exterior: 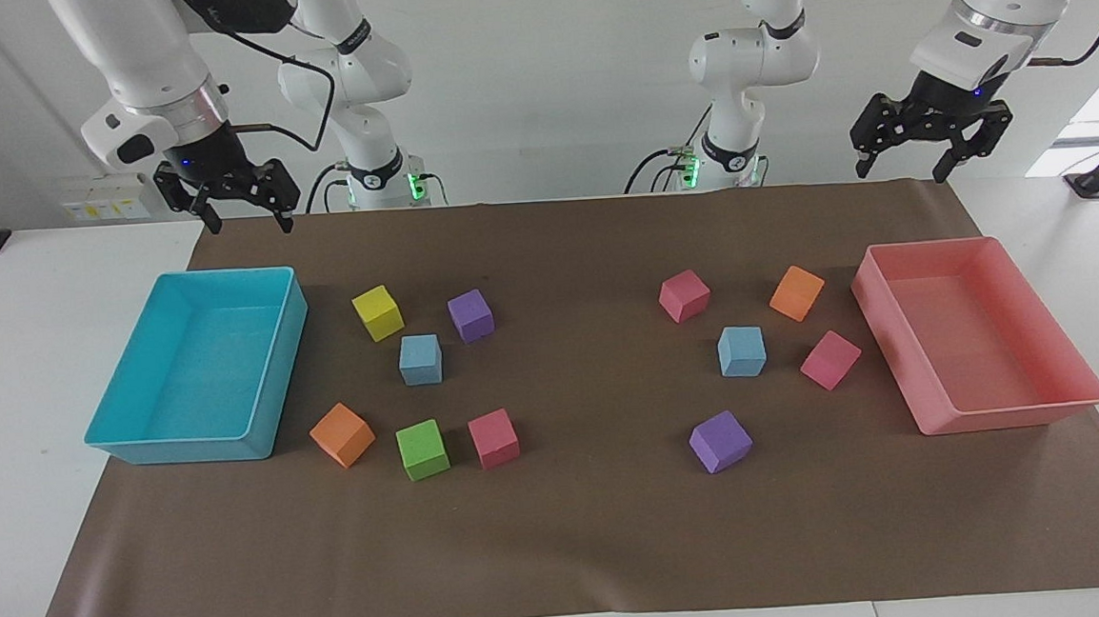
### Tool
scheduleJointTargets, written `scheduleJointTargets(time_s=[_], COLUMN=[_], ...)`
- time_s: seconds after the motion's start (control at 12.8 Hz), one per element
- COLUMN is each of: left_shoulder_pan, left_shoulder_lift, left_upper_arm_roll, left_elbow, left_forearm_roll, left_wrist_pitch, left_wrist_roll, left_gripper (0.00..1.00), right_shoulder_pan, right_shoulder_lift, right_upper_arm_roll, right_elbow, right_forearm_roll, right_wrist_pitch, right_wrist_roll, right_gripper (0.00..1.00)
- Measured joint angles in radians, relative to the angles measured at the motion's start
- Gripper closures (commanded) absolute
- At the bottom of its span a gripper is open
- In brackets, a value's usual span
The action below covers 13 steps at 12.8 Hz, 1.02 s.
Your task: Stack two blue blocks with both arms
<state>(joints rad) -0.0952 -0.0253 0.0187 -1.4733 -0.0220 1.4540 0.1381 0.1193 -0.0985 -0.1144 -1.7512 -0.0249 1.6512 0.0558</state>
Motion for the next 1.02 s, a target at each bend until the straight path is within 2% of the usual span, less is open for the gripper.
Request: scheduleJointTargets(time_s=[0.24,0.71,1.02], left_shoulder_pan=[0.000,0.000,0.000], left_shoulder_lift=[0.000,0.000,0.000], left_upper_arm_roll=[0.000,-0.001,-0.001], left_elbow=[0.000,0.000,0.000], left_forearm_roll=[0.000,0.000,0.000], left_wrist_pitch=[0.002,0.002,0.002], left_wrist_roll=[0.000,0.000,0.000], left_gripper=[0.00,0.00,0.00], right_shoulder_pan=[0.032,0.128,0.176], right_shoulder_lift=[0.043,0.205,0.237], right_upper_arm_roll=[0.001,0.001,0.001], right_elbow=[-0.064,-0.094,-0.199], right_forearm_roll=[0.000,0.016,0.040], right_wrist_pitch=[0.107,0.291,0.441], right_wrist_roll=[0.000,0.045,0.075], right_gripper=[0.00,0.00,0.00])
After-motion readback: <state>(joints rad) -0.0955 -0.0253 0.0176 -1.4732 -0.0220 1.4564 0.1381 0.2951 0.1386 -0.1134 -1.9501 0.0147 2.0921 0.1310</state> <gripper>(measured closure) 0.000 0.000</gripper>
